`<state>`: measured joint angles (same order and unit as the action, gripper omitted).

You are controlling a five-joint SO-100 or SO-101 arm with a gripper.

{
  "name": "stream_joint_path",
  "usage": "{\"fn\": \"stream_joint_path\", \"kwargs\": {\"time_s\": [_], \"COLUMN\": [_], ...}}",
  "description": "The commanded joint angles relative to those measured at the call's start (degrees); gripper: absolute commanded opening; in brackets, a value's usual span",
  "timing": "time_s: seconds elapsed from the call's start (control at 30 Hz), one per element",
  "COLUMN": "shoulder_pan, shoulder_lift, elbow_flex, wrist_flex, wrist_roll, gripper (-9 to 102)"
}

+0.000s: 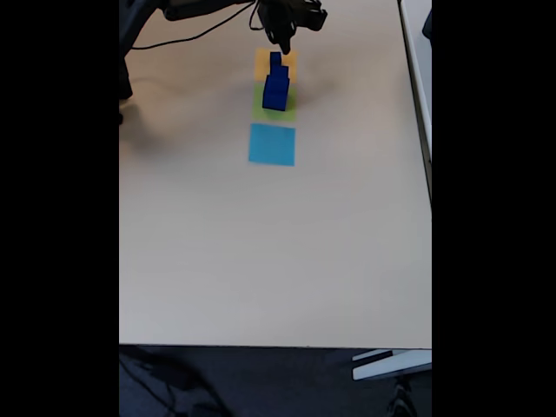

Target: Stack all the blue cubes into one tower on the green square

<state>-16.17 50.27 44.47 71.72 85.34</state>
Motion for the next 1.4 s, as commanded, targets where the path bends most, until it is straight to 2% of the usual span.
{"fn": "stream_joint_path", "kwargs": {"time_s": [0.0,0.27,0.53,0.9,1.07,1.37], "shoulder_pan": [1.58,6.5,11.69,22.5,26.37,32.43], "shoulder_lift": [7.03,12.83,17.58,29.18,31.11,32.17], "elbow_flex": [-3.78,-3.78,-3.16,14.06,18.46,30.76], "wrist_flex": [-1.85,-4.57,-4.83,-3.52,-1.32,-2.99], "wrist_roll": [-5.71,-19.6,-25.22,-23.64,-23.12,-19.95], "gripper": [0,0,0,0,0,0]}}
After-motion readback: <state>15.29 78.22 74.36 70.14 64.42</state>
